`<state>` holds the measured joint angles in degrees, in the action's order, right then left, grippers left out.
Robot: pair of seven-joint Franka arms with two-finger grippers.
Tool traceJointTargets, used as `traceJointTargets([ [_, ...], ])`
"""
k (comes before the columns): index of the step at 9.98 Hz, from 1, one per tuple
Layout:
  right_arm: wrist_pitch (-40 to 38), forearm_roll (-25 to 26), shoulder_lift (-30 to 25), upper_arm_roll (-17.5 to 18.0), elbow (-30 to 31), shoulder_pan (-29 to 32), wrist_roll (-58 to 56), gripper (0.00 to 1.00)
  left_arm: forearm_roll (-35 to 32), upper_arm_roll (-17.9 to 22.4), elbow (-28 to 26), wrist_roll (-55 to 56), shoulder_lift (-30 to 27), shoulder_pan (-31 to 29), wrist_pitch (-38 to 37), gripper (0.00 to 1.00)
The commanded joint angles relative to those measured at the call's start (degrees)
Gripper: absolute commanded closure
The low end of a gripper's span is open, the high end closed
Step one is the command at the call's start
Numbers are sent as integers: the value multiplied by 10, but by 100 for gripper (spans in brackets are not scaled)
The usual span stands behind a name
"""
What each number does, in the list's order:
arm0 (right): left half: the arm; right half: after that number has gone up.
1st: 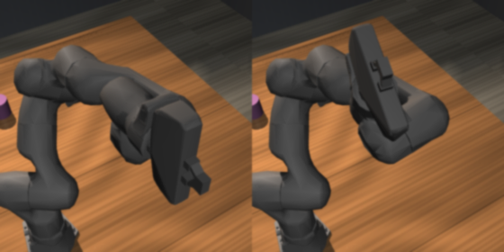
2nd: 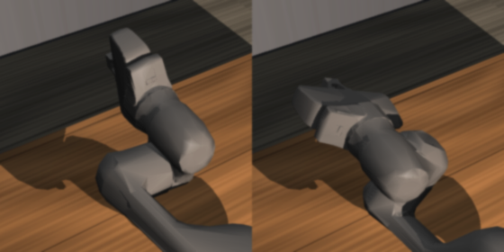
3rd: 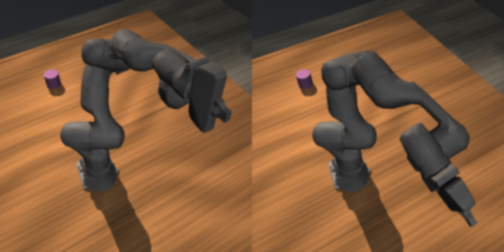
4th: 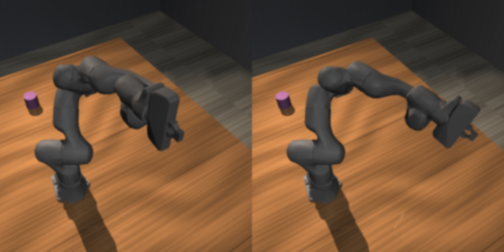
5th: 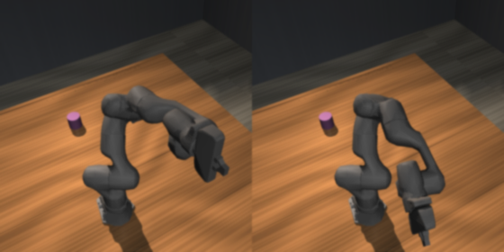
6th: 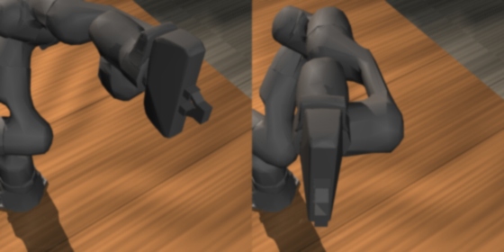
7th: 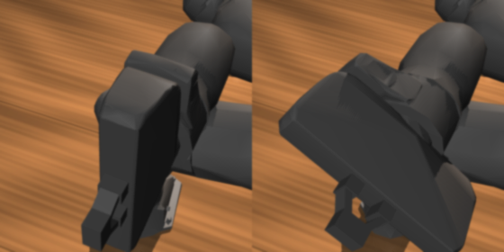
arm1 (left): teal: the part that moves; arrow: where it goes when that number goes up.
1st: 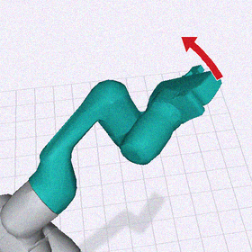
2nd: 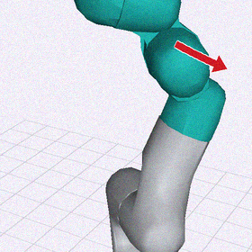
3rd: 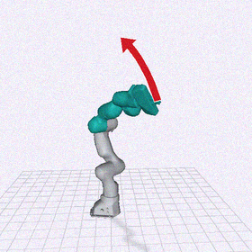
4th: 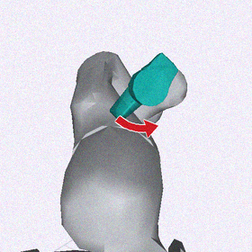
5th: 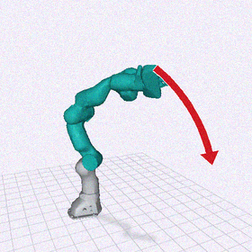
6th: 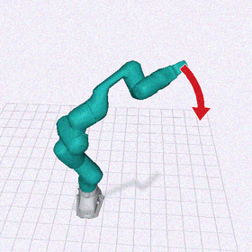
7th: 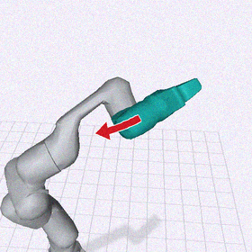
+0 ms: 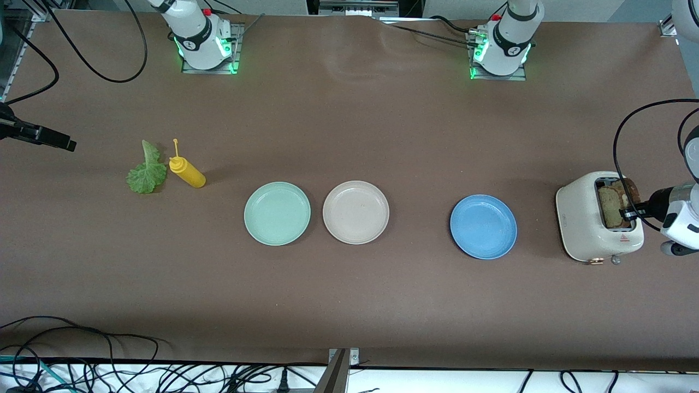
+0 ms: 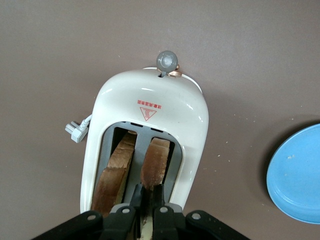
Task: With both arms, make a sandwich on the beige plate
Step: 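Reach the left gripper down to a bread slice in the toaster, then grasp the bread slice with the left gripper and lift it out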
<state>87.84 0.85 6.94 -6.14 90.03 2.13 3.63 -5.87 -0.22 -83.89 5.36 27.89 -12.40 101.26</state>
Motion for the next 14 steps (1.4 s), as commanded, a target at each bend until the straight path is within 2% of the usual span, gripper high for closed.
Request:
traceJointTargets([
  [1, -6, 2, -9, 0, 3, 1, -1, 0, -17, -5, 13, -11, -23, 1, -36, 100],
  [4, -6, 2, -9, 0, 3, 1, -1, 0, -15, -9, 29, -38, -73, 1, -96, 100],
  [7, -6, 2, -9, 0, 3, 1, -1, 0, -7, -12, 104, -50, -76, 2, -197, 100],
  [8, -6, 2, -9, 0, 3, 1, -1, 0, -6, -13, 119, -61, -76, 3, -210, 100],
  [10, -6, 2, -9, 1, 3, 1, -1, 0, -5, -27, 123, -74, -75, 4, -210, 100],
  [14, -6, 2, -9, 0, 3, 1, -2, 0, -3, -87, 123, -51, -59, 14, -202, 100],
])
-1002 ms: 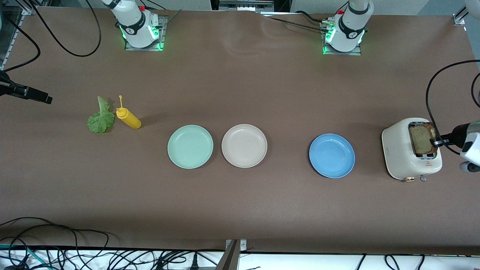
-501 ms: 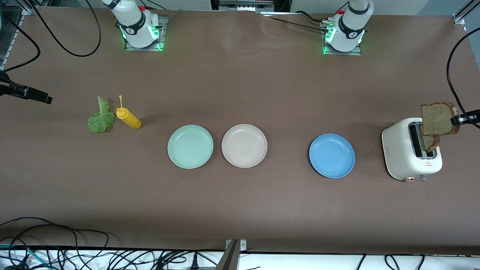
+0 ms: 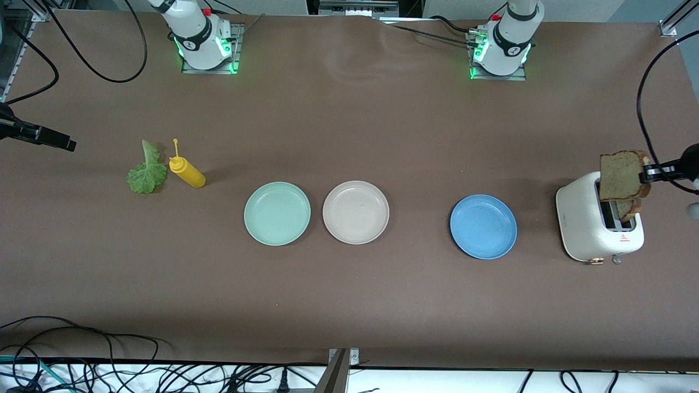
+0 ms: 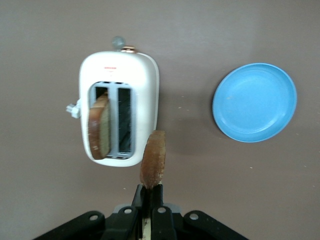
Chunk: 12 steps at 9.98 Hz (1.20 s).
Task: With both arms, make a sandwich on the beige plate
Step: 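Carry the bread slice with the left gripper over the beige plate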
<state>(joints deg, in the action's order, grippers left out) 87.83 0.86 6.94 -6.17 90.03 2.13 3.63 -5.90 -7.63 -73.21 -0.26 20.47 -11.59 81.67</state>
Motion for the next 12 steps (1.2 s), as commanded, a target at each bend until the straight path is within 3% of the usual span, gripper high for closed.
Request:
traceJointTargets([
  [1, -6, 2, -9, 0, 3, 1, -2, 0, 23, -16, 0, 18, 14, 11, 35, 100],
  [4, -6, 2, -9, 0, 3, 2, -3, 0, 56, -15, -6, 79, 31, 69, 55, 100],
  [6, -6, 2, -9, 0, 3, 2, -3, 0, 145, -12, -8, 135, 55, 84, 85, 100],
  [9, -5, 2, -9, 0, 3, 2, -2, 0, 309, -12, -57, 155, 80, 96, 159, 100],
  [12, -7, 2, -9, -1, 3, 2, -1, 0, 395, -12, -62, 156, 112, 119, 168, 100],
])
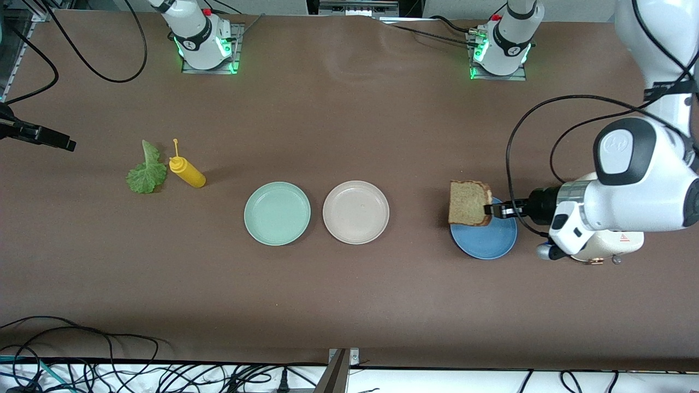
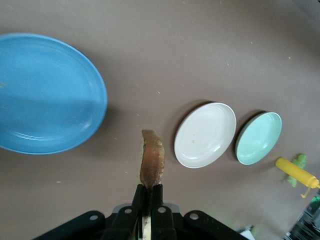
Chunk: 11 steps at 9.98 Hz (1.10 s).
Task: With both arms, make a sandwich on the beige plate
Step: 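Carry the bread slice with the left gripper over the beige plate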
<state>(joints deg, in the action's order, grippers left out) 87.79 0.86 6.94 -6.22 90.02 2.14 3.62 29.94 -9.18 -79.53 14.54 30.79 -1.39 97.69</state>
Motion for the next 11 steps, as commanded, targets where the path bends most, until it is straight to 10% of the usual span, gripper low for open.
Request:
traceJointTargets([
  [1, -7, 2, -9, 0, 3, 2, -1, 0, 97, 4, 2, 8, 21, 26, 28, 100],
  [3, -6, 5, -9, 0, 3, 2, 2, 0, 201, 9, 6, 1, 59, 72, 55, 100],
  [11, -4, 7, -9, 1, 3, 2, 2, 0, 267, 32, 32, 0, 160, 201, 231, 100],
])
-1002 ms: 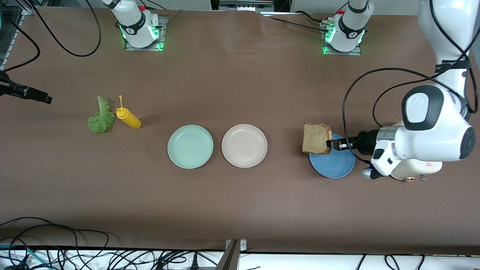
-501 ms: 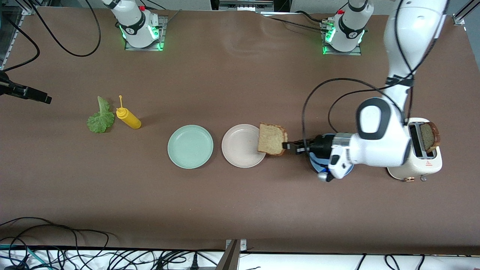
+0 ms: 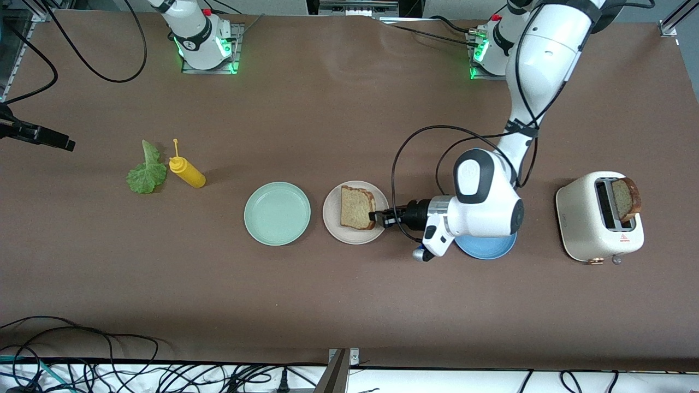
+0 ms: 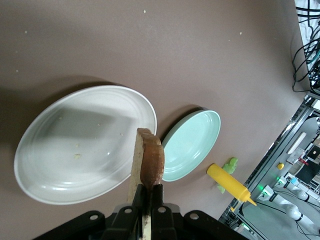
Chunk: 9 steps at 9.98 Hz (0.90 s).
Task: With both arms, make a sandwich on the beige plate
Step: 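Lower the bread onto the beige plate and open the left gripper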
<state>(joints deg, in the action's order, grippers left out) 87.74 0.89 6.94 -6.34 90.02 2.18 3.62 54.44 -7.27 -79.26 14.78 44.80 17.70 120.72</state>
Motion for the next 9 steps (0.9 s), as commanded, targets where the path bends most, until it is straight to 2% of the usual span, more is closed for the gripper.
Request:
traceJointTargets([
  [1, -4, 8, -9, 2, 3, 2, 2, 0, 23, 13, 38, -3, 33, 12, 13, 100],
  [6, -4, 7, -9, 1, 3, 2, -3, 0, 22, 13, 67, -4, 66, 19, 25, 100],
  [9, -4, 7, -9, 1, 3, 2, -3, 0, 20, 23, 64, -71, 73, 14, 24, 100],
])
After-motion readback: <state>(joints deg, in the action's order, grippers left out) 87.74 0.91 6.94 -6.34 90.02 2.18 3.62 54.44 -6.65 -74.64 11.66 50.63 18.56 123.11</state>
